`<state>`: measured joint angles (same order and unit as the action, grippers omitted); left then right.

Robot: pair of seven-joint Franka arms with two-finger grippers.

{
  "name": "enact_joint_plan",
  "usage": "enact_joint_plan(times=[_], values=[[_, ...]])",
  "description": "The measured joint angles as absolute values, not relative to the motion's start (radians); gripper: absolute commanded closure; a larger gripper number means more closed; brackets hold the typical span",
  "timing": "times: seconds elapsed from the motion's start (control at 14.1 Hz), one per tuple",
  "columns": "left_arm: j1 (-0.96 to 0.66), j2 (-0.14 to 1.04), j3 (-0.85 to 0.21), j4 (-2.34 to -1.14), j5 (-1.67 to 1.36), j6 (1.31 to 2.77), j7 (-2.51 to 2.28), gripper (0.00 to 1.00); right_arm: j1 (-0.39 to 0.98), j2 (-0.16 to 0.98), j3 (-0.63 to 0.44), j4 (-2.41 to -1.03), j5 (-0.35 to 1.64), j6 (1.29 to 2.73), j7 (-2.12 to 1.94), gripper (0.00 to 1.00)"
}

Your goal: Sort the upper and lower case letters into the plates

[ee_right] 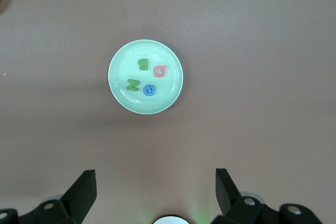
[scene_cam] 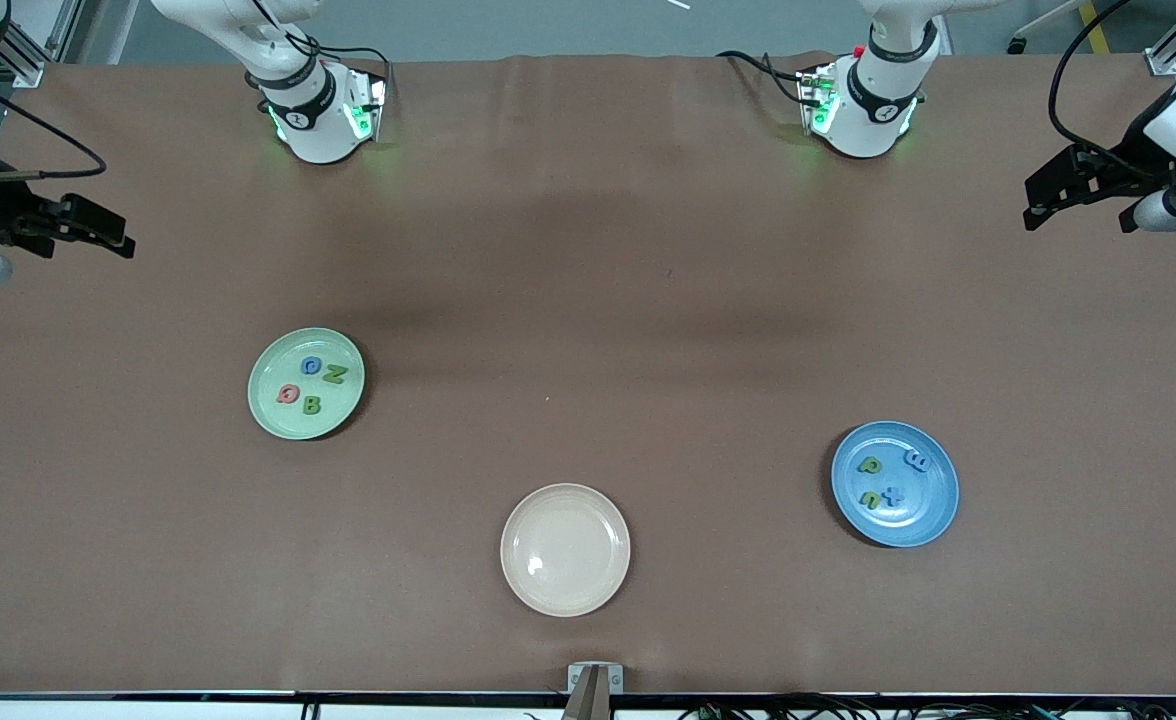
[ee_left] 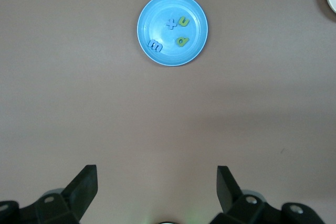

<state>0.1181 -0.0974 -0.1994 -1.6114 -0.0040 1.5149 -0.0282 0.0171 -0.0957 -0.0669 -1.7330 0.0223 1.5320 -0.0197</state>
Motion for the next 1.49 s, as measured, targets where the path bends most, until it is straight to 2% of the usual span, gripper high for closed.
enact_joint_plan(times=[0.85,1.49], values=[[0.118,-0.097,-0.201,-1.613,-0.004,1.514,-0.028,0.00,0.017,-0.155,-0.067,-1.747,0.027,1.574,-0.017,0.00],[0.118,-0.097,-0.200,-1.561,-0.004,1.516,-0.028,0.00,0.016,-0.079,-0.068,-1.679,0.038,1.582,-0.014,0.00]])
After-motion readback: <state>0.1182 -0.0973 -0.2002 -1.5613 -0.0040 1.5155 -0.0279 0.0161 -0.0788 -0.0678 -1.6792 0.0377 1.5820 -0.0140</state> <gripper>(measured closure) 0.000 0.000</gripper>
